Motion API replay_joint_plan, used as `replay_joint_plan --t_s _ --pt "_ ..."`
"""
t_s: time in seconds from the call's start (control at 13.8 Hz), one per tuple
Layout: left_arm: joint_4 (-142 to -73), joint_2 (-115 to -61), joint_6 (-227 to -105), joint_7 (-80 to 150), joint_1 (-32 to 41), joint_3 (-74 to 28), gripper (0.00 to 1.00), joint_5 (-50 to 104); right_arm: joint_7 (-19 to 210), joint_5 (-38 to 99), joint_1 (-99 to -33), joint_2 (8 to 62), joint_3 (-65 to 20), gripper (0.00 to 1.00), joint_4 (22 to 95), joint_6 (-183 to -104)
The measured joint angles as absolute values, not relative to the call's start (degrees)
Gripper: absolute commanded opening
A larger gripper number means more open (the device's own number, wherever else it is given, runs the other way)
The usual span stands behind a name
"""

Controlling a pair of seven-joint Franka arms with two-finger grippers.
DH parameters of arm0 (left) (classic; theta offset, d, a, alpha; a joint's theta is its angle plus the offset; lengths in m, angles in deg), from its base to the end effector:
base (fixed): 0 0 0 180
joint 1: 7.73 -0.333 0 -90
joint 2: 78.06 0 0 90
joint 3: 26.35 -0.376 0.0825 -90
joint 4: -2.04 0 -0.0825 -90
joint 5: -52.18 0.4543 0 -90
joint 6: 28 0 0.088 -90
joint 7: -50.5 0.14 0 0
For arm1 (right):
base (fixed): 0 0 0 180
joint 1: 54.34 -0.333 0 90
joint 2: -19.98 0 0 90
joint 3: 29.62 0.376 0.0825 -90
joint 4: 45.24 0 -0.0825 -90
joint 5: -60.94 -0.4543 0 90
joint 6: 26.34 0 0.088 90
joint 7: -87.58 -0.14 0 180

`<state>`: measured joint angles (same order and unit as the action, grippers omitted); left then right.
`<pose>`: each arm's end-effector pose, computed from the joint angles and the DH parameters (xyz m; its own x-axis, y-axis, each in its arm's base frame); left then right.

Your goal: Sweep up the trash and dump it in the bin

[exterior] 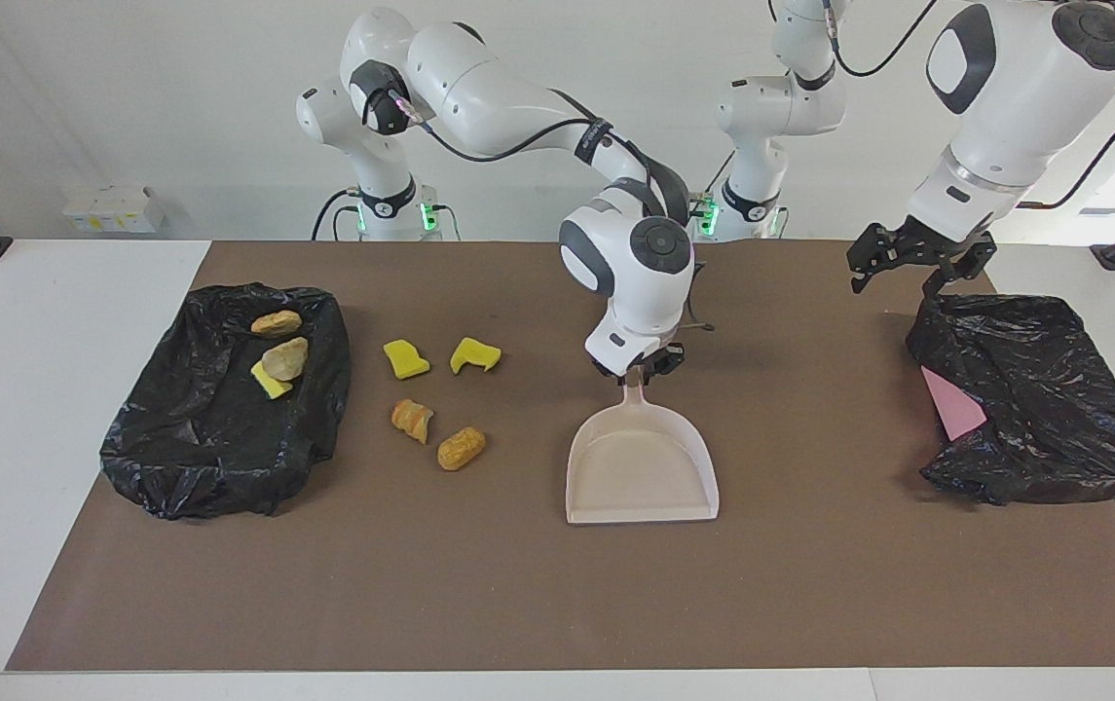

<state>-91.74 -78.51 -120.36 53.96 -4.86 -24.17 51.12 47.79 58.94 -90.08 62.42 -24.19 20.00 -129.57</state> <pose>0.6253 -0.0577 0.6143 0.9886 -0.1472 -0.0314 -0.1466 -0.9890 0.0207 0.6512 0.5454 0.3512 0.9927 -0.0059 -0.1204 -0.0091 -0.9996 -0.0260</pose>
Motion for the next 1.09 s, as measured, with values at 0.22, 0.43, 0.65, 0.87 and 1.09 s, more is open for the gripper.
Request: replay_joint_plan --t_s 0.22,0.43,0.65,0.87,1.09 --pt "-91.7 -78.5 -120.4 54.0 -4.9 -24.1 1.00 51.1 47.8 58.9 -90.2 60.0 -24.0 0.62 20.0 -128.0" --pt "-91.9 -78.6 -120.6 54.0 -4.1 -24.0 1.00 51.1 44.9 58.6 -90.4 55.3 -22.0 0.63 23.0 -124.9" --pt "-92.5 -79.1 -122.6 53.6 -1.9 -23.9 1.00 51.1 38.4 58.6 -93.5 50.1 -21.2 0.71 30.9 -124.6" --pt "-94.3 -80.3 -126.9 50.4 1.4 -23.8 1.00 51.0 34.9 58.2 -97.0 45.4 -21.1 0.72 39.2 -124.9" --pt "-95.3 -83.4 -131.5 45.5 5.9 -23.7 1.00 51.0 32.5 53.0 -99.0 39.9 -21.2 0.71 50.7 -133.2"
